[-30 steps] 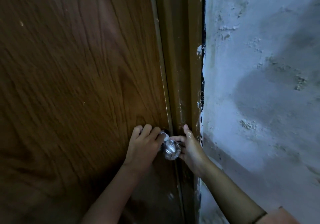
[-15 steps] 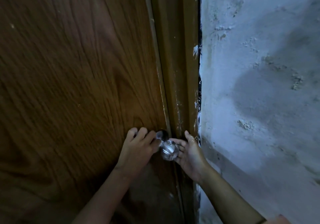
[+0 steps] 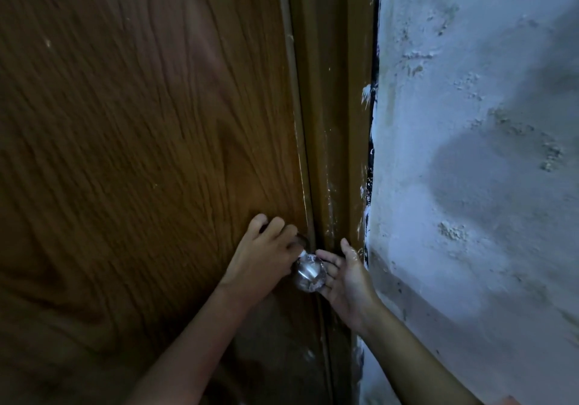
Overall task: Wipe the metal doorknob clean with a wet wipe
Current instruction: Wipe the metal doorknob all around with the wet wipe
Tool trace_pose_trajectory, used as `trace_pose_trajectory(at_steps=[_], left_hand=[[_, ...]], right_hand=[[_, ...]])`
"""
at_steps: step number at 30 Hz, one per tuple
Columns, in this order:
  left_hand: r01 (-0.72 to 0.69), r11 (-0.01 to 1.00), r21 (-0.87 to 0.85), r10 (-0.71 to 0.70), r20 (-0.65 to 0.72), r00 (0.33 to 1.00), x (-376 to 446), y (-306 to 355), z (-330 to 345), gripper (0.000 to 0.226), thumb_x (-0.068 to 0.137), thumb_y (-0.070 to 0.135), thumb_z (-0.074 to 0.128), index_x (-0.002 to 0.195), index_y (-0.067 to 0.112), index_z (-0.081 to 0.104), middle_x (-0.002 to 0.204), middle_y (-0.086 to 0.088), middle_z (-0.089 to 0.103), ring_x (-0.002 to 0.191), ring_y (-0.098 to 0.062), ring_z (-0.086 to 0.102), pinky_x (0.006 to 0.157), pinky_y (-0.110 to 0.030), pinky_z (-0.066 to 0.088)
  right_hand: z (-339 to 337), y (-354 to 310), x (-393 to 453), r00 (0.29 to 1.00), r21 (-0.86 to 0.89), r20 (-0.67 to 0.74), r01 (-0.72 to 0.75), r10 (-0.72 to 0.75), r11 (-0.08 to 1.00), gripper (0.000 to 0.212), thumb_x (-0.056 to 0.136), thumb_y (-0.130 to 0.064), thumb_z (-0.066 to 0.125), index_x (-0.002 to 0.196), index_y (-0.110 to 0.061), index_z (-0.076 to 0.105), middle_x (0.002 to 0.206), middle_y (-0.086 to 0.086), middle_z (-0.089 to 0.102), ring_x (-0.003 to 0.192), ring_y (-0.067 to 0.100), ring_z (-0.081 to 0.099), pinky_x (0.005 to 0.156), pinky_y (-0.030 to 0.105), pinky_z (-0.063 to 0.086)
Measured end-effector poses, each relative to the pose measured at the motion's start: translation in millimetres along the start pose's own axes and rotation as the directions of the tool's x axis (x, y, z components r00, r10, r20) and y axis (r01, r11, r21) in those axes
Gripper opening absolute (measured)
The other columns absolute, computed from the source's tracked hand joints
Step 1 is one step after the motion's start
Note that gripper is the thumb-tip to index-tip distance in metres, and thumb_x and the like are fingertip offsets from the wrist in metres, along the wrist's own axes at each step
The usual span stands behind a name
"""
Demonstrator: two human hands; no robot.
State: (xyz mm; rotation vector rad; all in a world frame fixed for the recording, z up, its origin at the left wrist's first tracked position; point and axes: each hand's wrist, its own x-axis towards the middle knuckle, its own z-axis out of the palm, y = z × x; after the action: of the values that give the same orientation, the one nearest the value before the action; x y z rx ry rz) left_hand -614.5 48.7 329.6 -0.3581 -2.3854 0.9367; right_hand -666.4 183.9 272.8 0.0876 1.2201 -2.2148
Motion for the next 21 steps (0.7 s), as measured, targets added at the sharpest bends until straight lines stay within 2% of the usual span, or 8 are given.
trace_pose_trajectory(at_steps=[3, 9, 11, 14, 16, 18, 19, 21], left_hand=[[0.060, 0.998, -0.015, -0.062, -0.147, 0.987, -26, 4, 11, 0.028, 0.074, 0.026, 0.044, 0.082, 0.027, 0.070, 0.081, 0.005, 0.067, 0.086, -0.018, 0.040, 0.080, -0.037, 0.030], [0.114, 0.993, -0.032, -0.118, -0.183, 0.976, -39, 15, 27, 0.023, 0.076, 0.025, 0.048, 0.093, 0.028, 0.063, 0.096, 0.005, 0.052, 0.091, -0.017, 0.042, 0.081, -0.039, 0.030], [0.154, 0.986, -0.068, -0.164, -0.186, 0.969, -26, 11, 24, 0.023, 0.077, 0.025, 0.046, 0.094, 0.028, 0.061, 0.091, 0.005, 0.060, 0.088, -0.017, 0.042, 0.081, -0.039, 0.029], [0.056, 0.996, -0.069, -0.060, -0.069, 0.996, -2, 5, 14, 0.018, 0.063, 0.036, 0.068, 0.081, 0.031, 0.069, 0.083, 0.006, 0.065, 0.088, -0.019, 0.041, 0.081, -0.039, 0.029], [-0.028, 0.998, -0.057, 0.033, 0.090, 0.995, 15, 1, 5, 0.036, 0.047, 0.048, 0.078, 0.079, 0.034, 0.070, 0.086, 0.007, 0.064, 0.092, -0.019, 0.046, 0.086, -0.040, 0.030], [-0.102, 0.994, -0.036, 0.107, 0.197, 0.974, 25, -2, 1, 0.041, 0.058, 0.051, 0.073, 0.095, 0.034, 0.066, 0.100, 0.007, 0.061, 0.104, -0.020, 0.049, 0.096, -0.042, 0.033], [-0.106, 0.994, -0.042, 0.113, 0.232, 0.966, 26, -2, 0, 0.041, 0.064, 0.050, 0.070, 0.101, 0.032, 0.064, 0.106, 0.006, 0.059, 0.108, -0.020, 0.047, 0.099, -0.042, 0.033], [-0.056, 0.998, -0.004, 0.056, 0.175, 0.983, 21, -2, -2, 0.040, 0.056, 0.052, 0.074, 0.092, 0.035, 0.067, 0.097, 0.009, 0.063, 0.100, -0.017, 0.051, 0.093, -0.039, 0.036]], right_hand=[[-2, -2, -1, 1.000, 0.026, 0.014, -0.014, 0.014, 1.000, 0.047, 0.093, -0.046, 0.028, 0.100, -0.009, 0.056, 0.111, 0.018, 0.061, 0.104, 0.030, 0.057, 0.076, 0.037, 0.049], [0, -6, -4, 0.999, 0.036, 0.031, -0.020, 0.019, 0.999, 0.048, 0.094, -0.044, 0.027, 0.113, -0.006, 0.050, 0.123, 0.021, 0.053, 0.115, 0.033, 0.051, 0.088, 0.041, 0.045], [0, -7, -4, 0.999, 0.031, 0.037, -0.016, 0.015, 0.999, 0.048, 0.094, -0.044, 0.028, 0.116, -0.005, 0.048, 0.125, 0.021, 0.053, 0.116, 0.034, 0.051, 0.092, 0.043, 0.043], [0, -7, -5, 0.999, 0.022, 0.041, -0.018, 0.017, 1.000, 0.046, 0.094, -0.044, 0.028, 0.113, -0.007, 0.049, 0.124, 0.020, 0.054, 0.113, 0.033, 0.052, 0.085, 0.040, 0.046], [0, -8, -5, 0.999, 0.028, 0.036, -0.032, 0.031, 0.999, 0.046, 0.094, -0.045, 0.030, 0.112, -0.008, 0.050, 0.121, 0.019, 0.056, 0.110, 0.031, 0.054, 0.081, 0.037, 0.047], [0, -7, -3, 0.999, 0.038, 0.037, -0.038, 0.037, 0.999, 0.046, 0.093, -0.045, 0.031, 0.112, -0.008, 0.050, 0.117, 0.017, 0.058, 0.106, 0.029, 0.056, 0.079, 0.036, 0.048], [-1, -6, -3, 0.999, 0.042, 0.038, -0.038, 0.037, 0.998, 0.046, 0.093, -0.045, 0.031, 0.112, -0.008, 0.050, 0.115, 0.016, 0.059, 0.104, 0.029, 0.056, 0.078, 0.036, 0.048], [-1, -6, -2, 0.998, 0.045, 0.043, -0.039, 0.038, 0.998, 0.046, 0.093, -0.046, 0.031, 0.112, -0.008, 0.050, 0.110, 0.014, 0.060, 0.103, 0.028, 0.057, 0.077, 0.036, 0.049]])
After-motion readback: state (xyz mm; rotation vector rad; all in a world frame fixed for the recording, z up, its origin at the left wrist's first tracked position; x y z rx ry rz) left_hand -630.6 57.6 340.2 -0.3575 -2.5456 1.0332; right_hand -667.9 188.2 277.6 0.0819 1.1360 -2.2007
